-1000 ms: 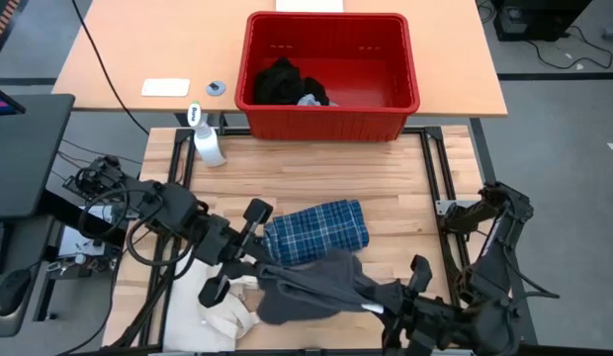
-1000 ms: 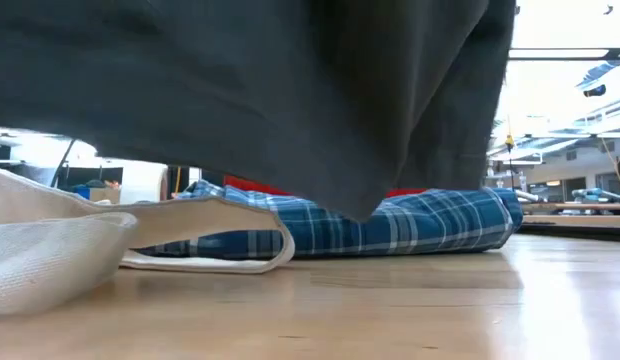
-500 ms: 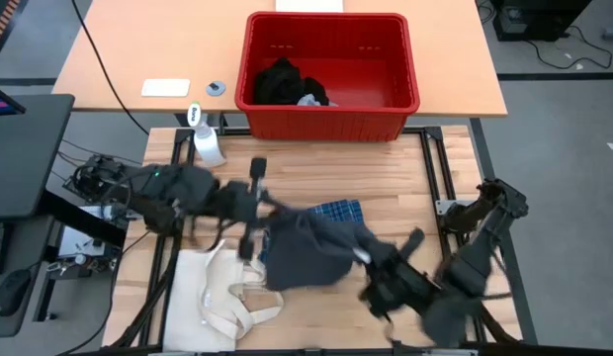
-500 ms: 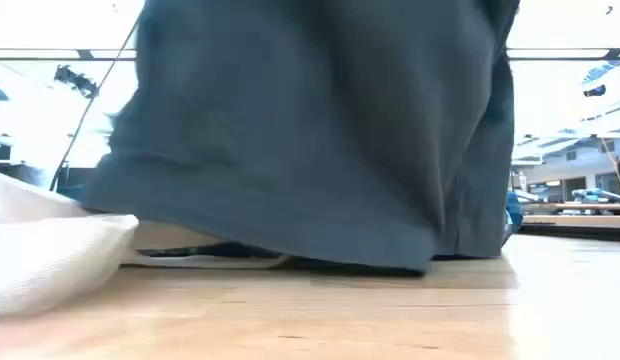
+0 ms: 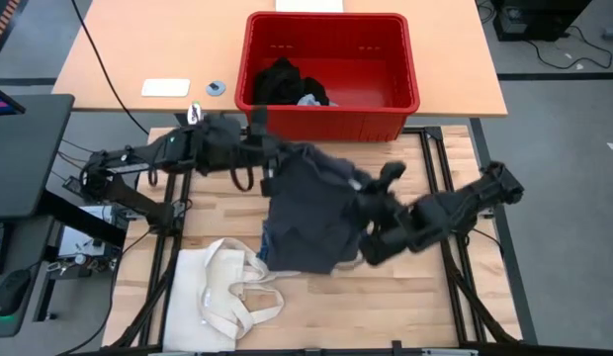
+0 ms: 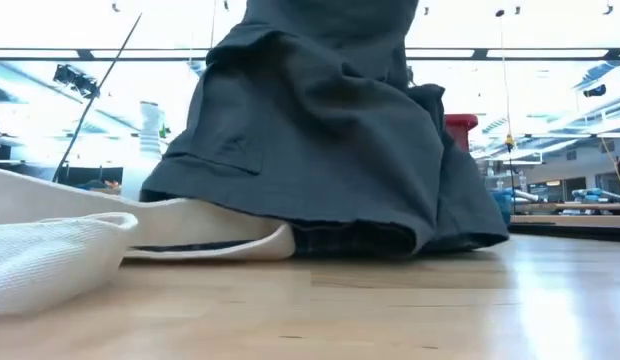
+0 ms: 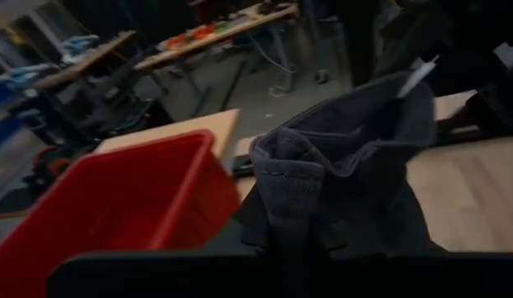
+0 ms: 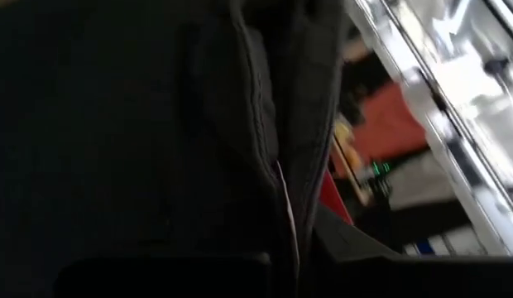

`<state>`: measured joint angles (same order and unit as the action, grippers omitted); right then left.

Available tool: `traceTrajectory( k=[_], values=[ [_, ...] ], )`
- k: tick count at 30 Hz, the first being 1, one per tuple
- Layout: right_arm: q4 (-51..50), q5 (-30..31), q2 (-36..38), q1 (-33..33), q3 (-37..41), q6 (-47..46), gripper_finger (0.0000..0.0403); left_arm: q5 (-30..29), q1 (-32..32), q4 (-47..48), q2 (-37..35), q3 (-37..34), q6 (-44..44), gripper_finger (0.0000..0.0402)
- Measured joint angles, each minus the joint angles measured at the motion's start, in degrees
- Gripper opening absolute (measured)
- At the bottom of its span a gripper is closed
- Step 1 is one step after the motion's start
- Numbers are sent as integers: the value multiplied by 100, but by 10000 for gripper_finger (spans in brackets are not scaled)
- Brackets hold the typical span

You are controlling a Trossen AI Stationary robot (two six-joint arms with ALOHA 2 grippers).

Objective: Fold Laundry from Bin
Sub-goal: Fold the gray short

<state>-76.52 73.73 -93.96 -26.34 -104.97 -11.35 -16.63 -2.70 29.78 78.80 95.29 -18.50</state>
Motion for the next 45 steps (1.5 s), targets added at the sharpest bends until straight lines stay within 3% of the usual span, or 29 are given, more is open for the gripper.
traceTrajectory(
  k=[5,11,16,27,33,36,38,41,45],
  values=[
    [-66,155,349,792,0,188,30,247,-709,-231,36,-2,-273,25],
    [494,-601,390,1766,2,1222,31,477,-1289,-210,206,-7,-194,25],
    [406,-1073,149,2290,2,1472,32,493,-1392,154,344,-7,-94,25],
    [859,-2014,134,2757,455,1519,39,604,-1390,795,380,-47,-121,25],
    [609,-1945,151,2808,517,1651,119,572,-1424,771,442,-185,5,25],
    [259,-1408,209,2687,389,1089,168,556,-1498,766,483,-188,163,25],
    [122,-1411,335,2549,304,716,191,561,-1600,778,508,-190,348,25],
    [-110,-1810,565,2356,291,136,211,580,-1760,832,516,-199,592,25],
    [-144,-3278,697,2255,487,-579,215,580,-1825,830,516,-199,679,25]
  ],
)
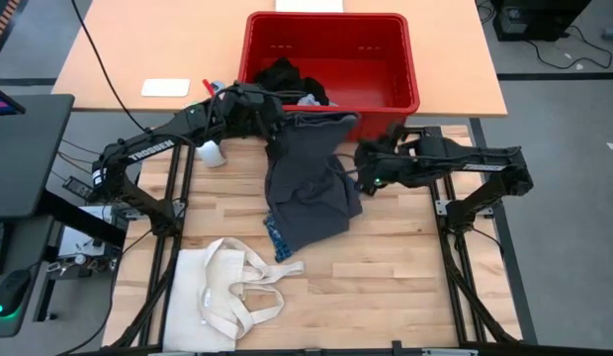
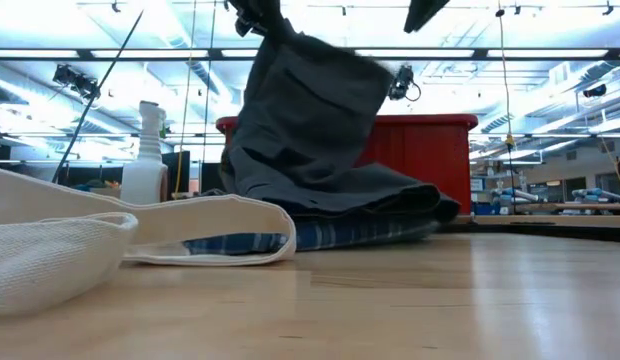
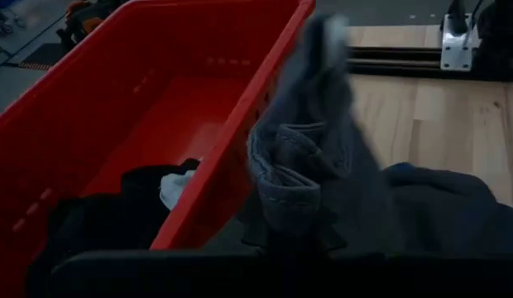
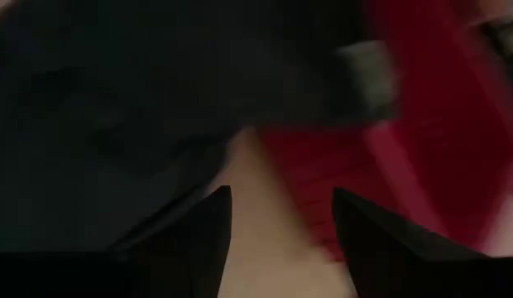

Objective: Fold Laundry from Bin
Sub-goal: Fold the gray short

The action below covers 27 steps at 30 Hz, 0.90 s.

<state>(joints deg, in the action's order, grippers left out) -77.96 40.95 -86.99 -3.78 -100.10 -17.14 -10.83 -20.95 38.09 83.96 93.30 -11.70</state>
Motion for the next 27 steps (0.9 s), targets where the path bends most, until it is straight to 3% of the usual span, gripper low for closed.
traceTrajectory(
  k=[3,6,13,17,22,27],
  values=[
    [566,-495,-14,-97,645,-82,212,25,19,-4,0,0,38,25],
    [1833,-731,27,-156,1634,131,208,31,58,5,0,0,160,25],
    [6464,-1159,237,240,4111,1231,203,49,256,40,0,0,341,25],
    [9106,-1488,-42,681,5151,1437,203,62,395,116,0,0,368,25],
    [10536,-1562,-784,1207,5502,1331,203,55,595,126,0,0,568,25],
    [10793,-1917,-1757,1406,4868,1247,203,57,854,47,0,0,573,25]
  ],
)
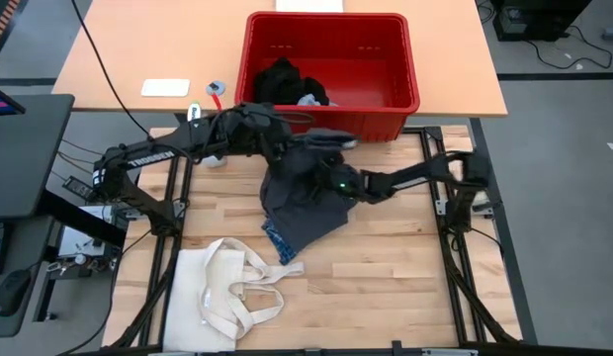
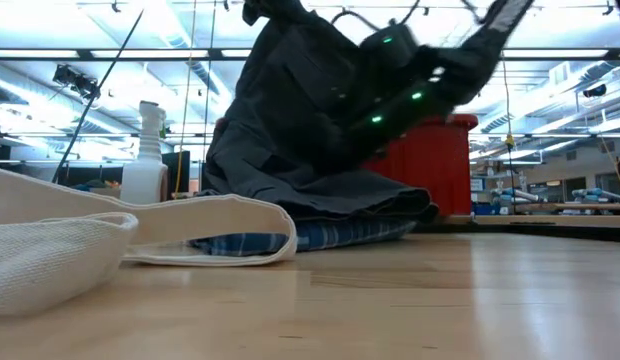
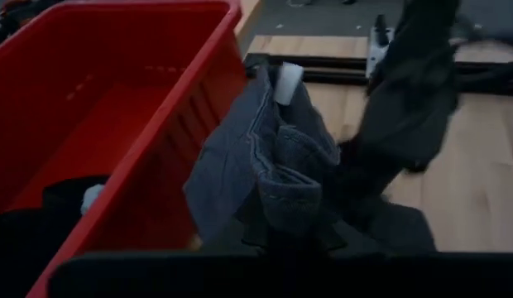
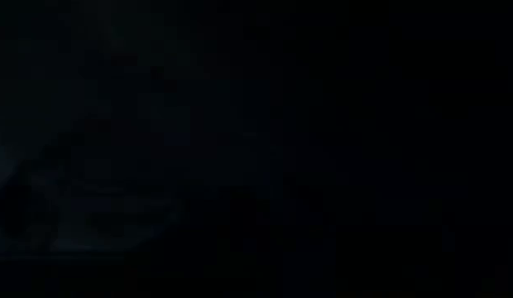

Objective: Fold Laundry from Bin
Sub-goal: Fold the gray short

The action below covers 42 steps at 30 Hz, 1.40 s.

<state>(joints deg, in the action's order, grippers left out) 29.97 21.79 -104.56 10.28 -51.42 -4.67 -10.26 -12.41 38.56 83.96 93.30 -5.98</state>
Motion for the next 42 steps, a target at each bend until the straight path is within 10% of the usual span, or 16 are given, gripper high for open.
traceTrajectory(
  k=[17,27,36,42],
  values=[
    [71,-798,-1992,153,-2058,187,203,-189,287,480,2,-4,329,25],
    [-3083,-745,-1051,-76,-1918,281,203,-470,537,860,0,0,378,25],
    [977,-404,-1076,366,-680,339,203,-532,961,431,0,4,390,25],
    [1097,-208,-1075,582,-636,301,203,-572,1076,372,0,4,254,25]
  ],
)
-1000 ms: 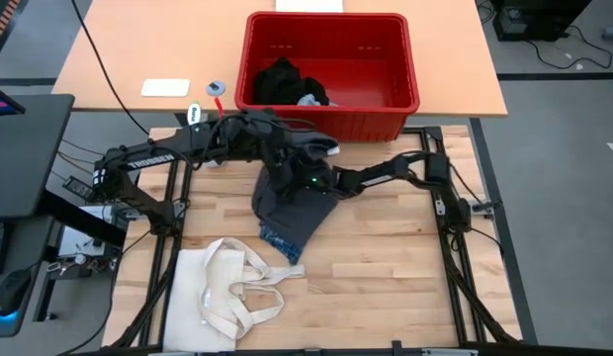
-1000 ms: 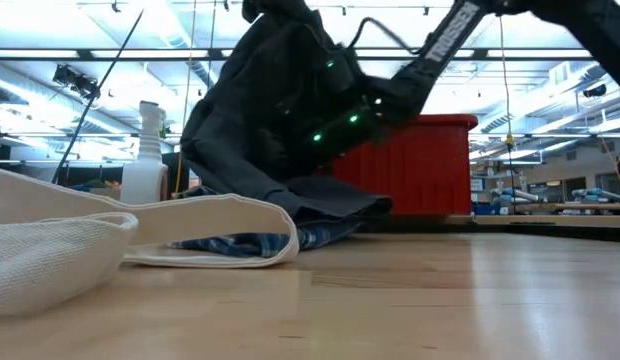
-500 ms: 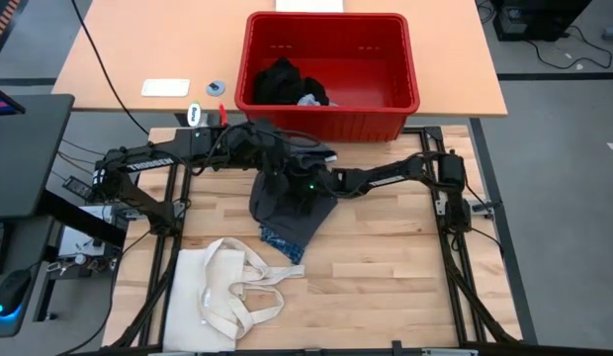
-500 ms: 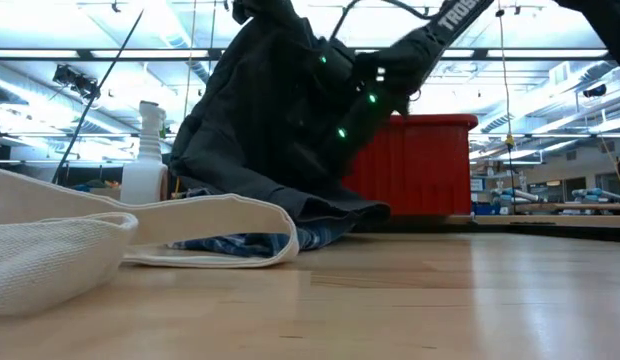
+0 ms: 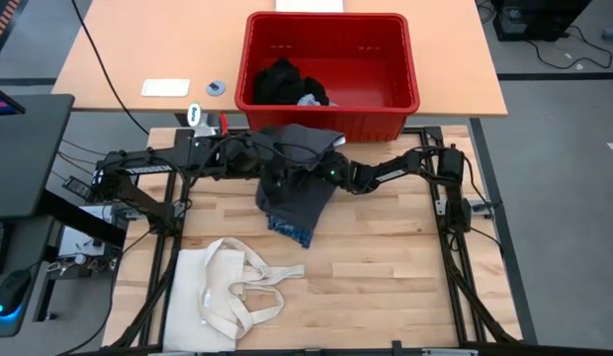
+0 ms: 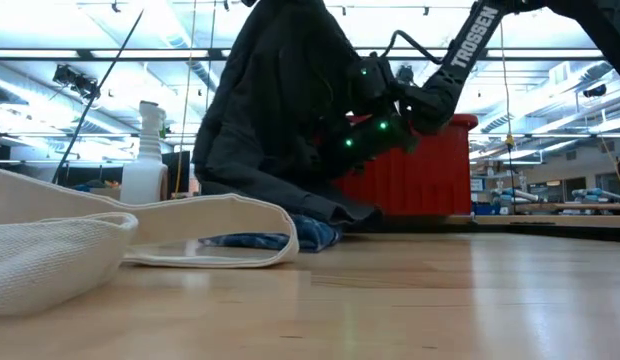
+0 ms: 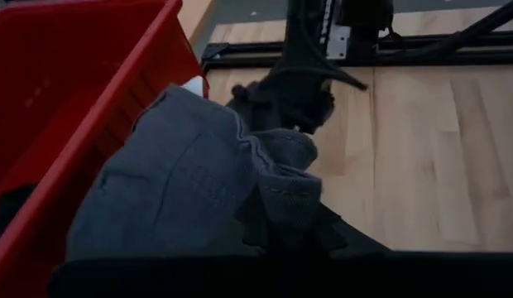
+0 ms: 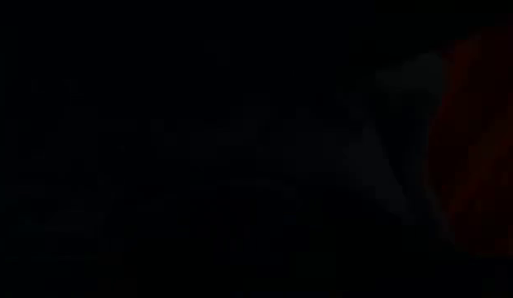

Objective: Fold Laundry from Bin
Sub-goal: Fold the gray short

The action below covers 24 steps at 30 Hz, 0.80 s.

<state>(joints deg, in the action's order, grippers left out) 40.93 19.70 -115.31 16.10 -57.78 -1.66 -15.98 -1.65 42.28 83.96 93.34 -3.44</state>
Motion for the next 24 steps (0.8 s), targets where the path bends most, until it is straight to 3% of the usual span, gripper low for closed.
traceTrajectory(
  k=[4,12,18,24],
  values=[
    [-576,-31,230,-206,35,109,203,-192,0,-35,0,0,-18,25],
    [-3183,199,1242,-549,53,-22,203,-587,-81,250,156,0,354,25],
    [-3533,-26,1944,-697,713,-403,203,-820,-76,238,612,0,411,25],
    [-3839,142,3216,-1066,1699,-1157,203,-885,-118,123,1116,0,234,25]
  ],
)
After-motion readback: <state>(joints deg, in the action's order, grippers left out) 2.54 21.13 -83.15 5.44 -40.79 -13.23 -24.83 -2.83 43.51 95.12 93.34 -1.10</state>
